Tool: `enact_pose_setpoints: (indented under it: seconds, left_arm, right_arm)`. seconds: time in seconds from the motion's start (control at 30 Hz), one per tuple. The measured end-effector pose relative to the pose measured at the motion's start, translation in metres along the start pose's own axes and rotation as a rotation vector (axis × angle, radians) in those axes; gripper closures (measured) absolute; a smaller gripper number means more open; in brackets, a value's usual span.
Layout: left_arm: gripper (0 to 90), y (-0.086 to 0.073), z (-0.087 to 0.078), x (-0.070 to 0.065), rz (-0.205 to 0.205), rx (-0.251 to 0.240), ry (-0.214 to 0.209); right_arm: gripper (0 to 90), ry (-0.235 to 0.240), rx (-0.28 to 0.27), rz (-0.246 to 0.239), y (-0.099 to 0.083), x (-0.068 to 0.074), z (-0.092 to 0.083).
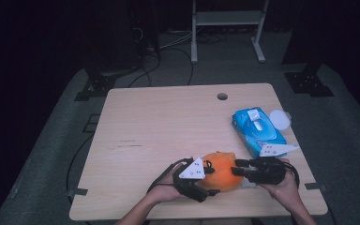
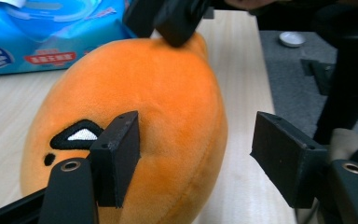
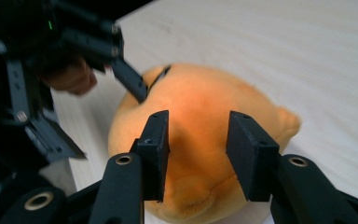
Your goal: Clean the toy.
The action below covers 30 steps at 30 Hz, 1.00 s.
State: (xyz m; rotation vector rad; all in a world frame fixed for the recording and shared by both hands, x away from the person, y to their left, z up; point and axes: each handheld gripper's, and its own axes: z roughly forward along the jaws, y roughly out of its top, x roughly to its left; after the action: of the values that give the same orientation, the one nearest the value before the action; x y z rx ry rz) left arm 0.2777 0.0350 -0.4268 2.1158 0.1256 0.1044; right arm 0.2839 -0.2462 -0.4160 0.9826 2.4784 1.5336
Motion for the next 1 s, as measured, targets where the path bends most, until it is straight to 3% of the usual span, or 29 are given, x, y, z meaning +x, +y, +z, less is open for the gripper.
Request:
enact_pose_setpoints:
  seconds: [0.13,0.23,0.37,0.47,0.63,0.77,0.9,0.93,1.0]
  left_arm:
    - [26.4,0.006,-0.008,0.001,-0.03,-0.045,-0.039]
    - [21.0,0.014,-0.012,0.002,-0.025,-0.073,0.0]
    - [20.5,0.016,-0.01,0.01,-0.056,-0.097,0.002]
    - [20.0,0.019,-0.005,0.016,-0.073,-0.091,-0.012]
    - [20.0,0.033,0.006,0.024,-0.037,-0.055,-0.006]
    - [19.6,0.04,0.018,0.031,-0.043,-0.036,-0.014]
    - [20.6,0.031,0.04,0.032,-0.009,0.075,-0.017]
    - [20.7,0.026,0.043,0.031,-0.004,0.074,-0.02]
    - [23.5,0.022,0.044,0.032,-0.047,0.049,-0.029]
  right_arm:
    - [58.3,0.003,0.035,-0.021,-0.004,0.002,0.001]
    - [58.3,0.01,0.06,-0.027,-0.008,0.001,-0.002]
    - [57.9,0.029,0.076,-0.038,-0.015,0.001,-0.005]
    - [57.6,0.037,0.087,-0.041,-0.02,0.001,-0.008]
    - [55.2,0.035,0.088,-0.075,-0.024,0.005,-0.009]
    - [52.0,0.034,0.095,-0.1,-0.024,0.009,-0.008]
    - [47.8,0.039,0.101,-0.106,-0.025,0.009,-0.008]
    - [47.6,0.029,0.106,-0.111,-0.025,0.009,-0.008]
    - [47.1,0.019,0.124,-0.118,-0.026,0.009,-0.009]
